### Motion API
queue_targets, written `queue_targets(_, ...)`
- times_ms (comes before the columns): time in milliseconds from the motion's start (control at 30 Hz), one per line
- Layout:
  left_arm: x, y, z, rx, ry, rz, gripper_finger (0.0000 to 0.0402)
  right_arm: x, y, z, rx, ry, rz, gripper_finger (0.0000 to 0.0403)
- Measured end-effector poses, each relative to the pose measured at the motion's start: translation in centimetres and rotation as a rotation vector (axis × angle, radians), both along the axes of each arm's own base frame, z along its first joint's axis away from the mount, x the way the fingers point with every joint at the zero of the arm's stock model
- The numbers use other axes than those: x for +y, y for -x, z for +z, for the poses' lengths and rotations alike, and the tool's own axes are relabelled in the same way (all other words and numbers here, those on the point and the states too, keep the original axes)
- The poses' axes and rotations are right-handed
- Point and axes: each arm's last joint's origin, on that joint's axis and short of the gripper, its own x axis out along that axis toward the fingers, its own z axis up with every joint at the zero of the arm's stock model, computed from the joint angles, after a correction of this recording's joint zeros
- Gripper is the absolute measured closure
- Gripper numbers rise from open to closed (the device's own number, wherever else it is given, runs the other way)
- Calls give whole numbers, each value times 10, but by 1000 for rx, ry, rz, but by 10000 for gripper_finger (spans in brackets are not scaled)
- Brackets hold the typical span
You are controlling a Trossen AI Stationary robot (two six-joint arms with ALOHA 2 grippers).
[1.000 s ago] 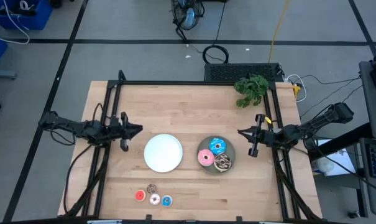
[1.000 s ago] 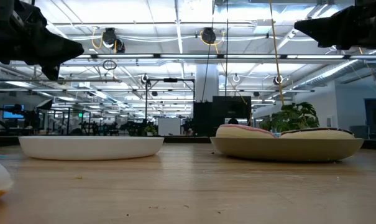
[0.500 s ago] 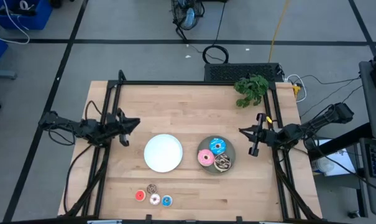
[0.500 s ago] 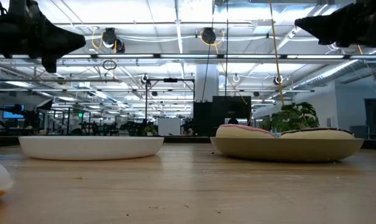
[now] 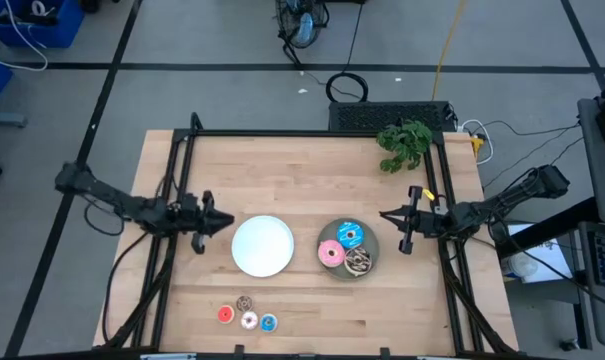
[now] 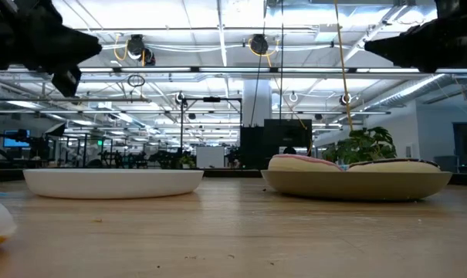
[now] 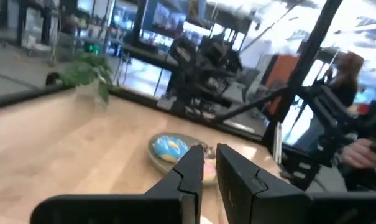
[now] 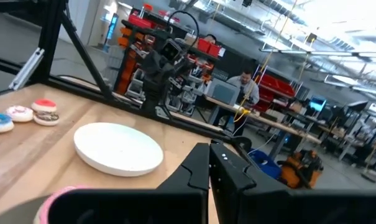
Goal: Pick & Place donuts
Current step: Put the small red donut on the white plate
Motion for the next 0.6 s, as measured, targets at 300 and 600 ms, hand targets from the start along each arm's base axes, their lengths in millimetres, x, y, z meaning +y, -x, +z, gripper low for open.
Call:
queue_targets(300,-61,-42,79,213,-76,-34,353,0,0,-3,36,20,-1,403)
queue_targets(600,-148,-71,117,736,-91,-35,353,-1,3,14,-175,-326,48,403)
